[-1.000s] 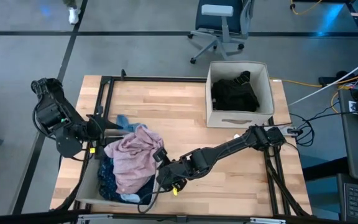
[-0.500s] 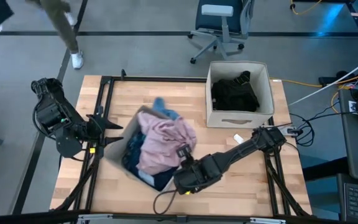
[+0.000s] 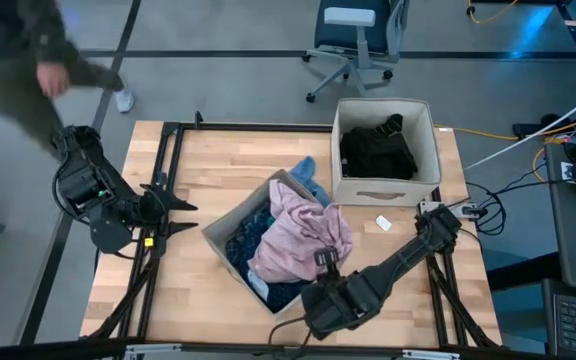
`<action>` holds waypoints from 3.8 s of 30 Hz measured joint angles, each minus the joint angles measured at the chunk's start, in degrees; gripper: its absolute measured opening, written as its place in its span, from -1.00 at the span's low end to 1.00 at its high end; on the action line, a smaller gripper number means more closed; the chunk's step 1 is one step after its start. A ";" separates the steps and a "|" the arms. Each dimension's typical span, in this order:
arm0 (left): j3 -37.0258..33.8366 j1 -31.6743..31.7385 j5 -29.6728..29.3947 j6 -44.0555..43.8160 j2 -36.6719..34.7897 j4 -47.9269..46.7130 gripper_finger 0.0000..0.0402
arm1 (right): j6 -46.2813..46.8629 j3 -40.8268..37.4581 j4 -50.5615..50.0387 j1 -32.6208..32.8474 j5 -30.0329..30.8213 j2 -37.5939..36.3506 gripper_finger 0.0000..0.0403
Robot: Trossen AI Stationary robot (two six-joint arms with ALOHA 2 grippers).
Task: Sort clothes
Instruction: Adjust the bottom white laundry organizer on the table, then put the blue sock into the bottom white laundry organizer
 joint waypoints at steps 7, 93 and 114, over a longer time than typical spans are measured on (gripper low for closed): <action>0.02 0.00 0.32 -0.17 0.00 0.01 -0.15 | 6.87 0.00 -0.26 2.52 0.91 -1.11 -0.97; 0.02 -2.19 51.69 -27.47 28.17 0.58 -0.15 | -25.24 -14.86 46.63 -13.29 9.19 -3.89 -0.18; 4.54 1.23 28.34 -9.10 22.07 0.50 -0.15 | 6.25 -11.16 5.66 -5.64 13.39 -13.35 -0.18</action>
